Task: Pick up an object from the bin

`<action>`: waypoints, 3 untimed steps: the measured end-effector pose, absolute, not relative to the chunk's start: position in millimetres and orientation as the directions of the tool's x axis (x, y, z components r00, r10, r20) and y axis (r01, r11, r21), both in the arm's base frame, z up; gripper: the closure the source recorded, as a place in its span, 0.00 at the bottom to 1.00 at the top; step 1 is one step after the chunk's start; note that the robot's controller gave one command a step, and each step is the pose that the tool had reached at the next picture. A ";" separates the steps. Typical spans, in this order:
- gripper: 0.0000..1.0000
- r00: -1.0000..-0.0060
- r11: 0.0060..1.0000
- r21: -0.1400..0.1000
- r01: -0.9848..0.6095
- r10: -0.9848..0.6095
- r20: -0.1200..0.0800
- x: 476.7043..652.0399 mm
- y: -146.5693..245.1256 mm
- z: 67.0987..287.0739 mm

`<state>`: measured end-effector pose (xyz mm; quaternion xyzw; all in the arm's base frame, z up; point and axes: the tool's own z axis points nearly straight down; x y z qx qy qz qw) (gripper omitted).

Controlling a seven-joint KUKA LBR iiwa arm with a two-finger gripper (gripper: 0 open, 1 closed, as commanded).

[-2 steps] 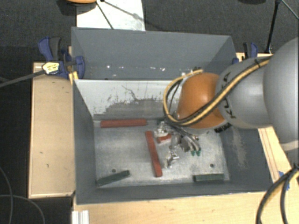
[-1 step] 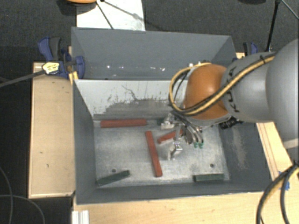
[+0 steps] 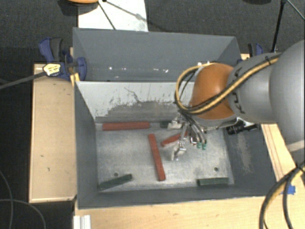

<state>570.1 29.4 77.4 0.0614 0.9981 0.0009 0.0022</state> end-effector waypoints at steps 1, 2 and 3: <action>1.00 -0.998 0.998 0.005 -0.062 -0.062 -0.008 594.3 9.6 75.6; 1.00 -0.998 0.998 0.005 -0.062 -0.062 -0.008 594.3 9.6 75.6; 1.00 -0.991 0.991 0.000 -0.135 -0.135 -0.005 583.5 -0.4 242.7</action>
Offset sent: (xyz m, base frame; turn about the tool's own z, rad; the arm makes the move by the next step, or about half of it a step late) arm 0.0000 0.0000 0.0000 0.0000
